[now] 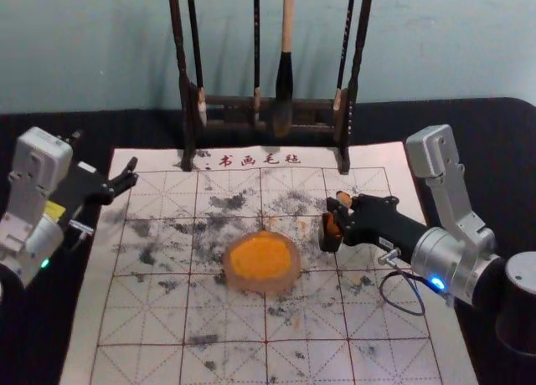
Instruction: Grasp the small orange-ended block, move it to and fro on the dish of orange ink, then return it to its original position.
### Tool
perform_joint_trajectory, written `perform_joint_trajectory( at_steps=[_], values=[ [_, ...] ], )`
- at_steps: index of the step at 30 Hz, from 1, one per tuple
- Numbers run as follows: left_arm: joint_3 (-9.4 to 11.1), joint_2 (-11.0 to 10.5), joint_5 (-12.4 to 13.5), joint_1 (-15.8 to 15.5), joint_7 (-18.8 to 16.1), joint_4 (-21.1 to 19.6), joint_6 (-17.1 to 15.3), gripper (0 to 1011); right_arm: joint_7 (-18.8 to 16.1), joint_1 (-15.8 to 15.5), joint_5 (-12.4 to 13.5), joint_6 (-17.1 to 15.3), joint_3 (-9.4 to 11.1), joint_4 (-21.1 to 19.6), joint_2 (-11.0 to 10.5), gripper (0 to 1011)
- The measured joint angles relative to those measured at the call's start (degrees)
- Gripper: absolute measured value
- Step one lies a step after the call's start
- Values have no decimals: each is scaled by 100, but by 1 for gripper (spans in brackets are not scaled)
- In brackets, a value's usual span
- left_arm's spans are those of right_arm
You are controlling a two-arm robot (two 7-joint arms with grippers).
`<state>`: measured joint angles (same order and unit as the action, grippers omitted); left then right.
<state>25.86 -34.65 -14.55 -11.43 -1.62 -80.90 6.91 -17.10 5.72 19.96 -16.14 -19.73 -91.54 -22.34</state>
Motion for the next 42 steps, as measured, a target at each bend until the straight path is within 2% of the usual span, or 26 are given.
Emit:
perform_joint_trajectory(
  at_steps=[19, 39, 42],
  values=[
    [0, 0, 0, 0, 0, 0, 0, 1001, -51, 126, -192, 100, -120, 377, 135, 112],
    [0, 0, 0, 0, 0, 0, 0, 1001, -62, 133, -237, 110, -128, 407, 142, 112],
    [0, 0, 0, 0, 0, 0, 0, 1001, -61, 131, -234, 110, -126, 406, 142, 172]
  ],
)
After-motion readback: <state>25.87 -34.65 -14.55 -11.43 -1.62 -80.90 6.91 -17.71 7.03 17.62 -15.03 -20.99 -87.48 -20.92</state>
